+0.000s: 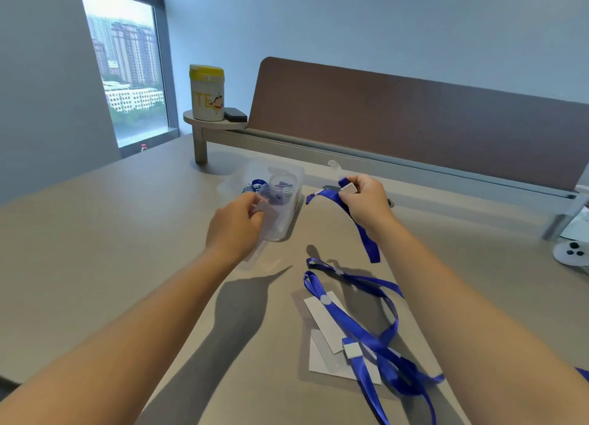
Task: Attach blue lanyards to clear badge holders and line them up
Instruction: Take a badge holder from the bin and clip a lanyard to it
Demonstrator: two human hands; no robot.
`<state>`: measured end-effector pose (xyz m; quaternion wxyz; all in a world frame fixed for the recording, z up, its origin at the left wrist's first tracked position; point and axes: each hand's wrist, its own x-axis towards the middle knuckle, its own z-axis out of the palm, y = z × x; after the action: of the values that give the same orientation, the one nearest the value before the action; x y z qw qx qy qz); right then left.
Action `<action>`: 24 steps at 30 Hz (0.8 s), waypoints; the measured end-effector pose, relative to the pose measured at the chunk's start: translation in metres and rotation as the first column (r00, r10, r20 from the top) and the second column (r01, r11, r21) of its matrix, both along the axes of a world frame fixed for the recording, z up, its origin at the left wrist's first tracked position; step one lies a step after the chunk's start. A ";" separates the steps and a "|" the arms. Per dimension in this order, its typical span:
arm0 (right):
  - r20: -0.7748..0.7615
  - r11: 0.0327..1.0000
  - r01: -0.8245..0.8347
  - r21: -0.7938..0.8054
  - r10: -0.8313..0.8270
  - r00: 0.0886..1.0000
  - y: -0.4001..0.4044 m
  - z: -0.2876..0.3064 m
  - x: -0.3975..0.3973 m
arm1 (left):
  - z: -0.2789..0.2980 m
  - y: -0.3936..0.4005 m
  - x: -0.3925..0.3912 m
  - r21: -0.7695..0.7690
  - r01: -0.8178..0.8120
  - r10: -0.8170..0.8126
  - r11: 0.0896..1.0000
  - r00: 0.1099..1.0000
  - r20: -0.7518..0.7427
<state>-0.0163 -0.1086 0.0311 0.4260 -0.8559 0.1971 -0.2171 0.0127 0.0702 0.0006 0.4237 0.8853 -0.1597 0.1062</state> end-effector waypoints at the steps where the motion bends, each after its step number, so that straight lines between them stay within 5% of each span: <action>1: 0.012 1.000 0.000 -0.005 0.001 1.000 0.004 0.002 0.011 | 0.001 0.003 0.007 -0.014 -0.015 0.015 1.000 1.000 -0.004; 9: 0.232 0.985 -0.066 0.160 0.028 0.972 0.035 0.029 0.104 | 0.004 0.022 0.066 -0.152 -0.063 0.059 0.986 0.998 -0.028; 17: 0.370 0.961 0.037 0.274 -0.141 0.918 0.052 0.017 0.165 | -0.006 0.037 0.092 -0.213 -0.085 0.077 0.973 0.996 -0.043; 21: 0.114 0.996 -0.013 -0.083 0.022 0.993 0.054 -0.018 0.173 | -0.013 0.042 0.096 -0.217 -0.103 0.096 0.971 0.995 -0.041; 24: -0.313 0.853 -0.288 -0.434 0.157 0.937 0.051 -0.030 0.170 | -0.017 0.042 0.097 -0.204 -0.108 0.103 0.973 0.994 -0.035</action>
<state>0.1538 -0.0575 0.0007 0.1958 -0.9721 0.0922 -0.0904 0.1096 0.1125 -0.0159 0.5086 0.8452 -0.0953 0.1338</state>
